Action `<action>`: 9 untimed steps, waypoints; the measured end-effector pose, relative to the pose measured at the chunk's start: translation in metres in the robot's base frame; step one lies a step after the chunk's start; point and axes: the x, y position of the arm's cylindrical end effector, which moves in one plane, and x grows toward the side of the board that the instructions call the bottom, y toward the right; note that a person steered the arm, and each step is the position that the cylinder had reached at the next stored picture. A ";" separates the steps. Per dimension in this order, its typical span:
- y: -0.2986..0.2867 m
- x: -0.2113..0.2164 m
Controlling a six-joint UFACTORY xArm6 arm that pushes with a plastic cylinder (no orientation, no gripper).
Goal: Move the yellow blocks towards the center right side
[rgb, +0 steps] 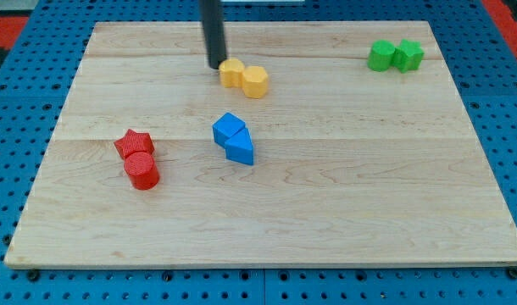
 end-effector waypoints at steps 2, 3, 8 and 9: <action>0.056 0.016; 0.011 -0.020; 0.092 0.064; 0.129 0.065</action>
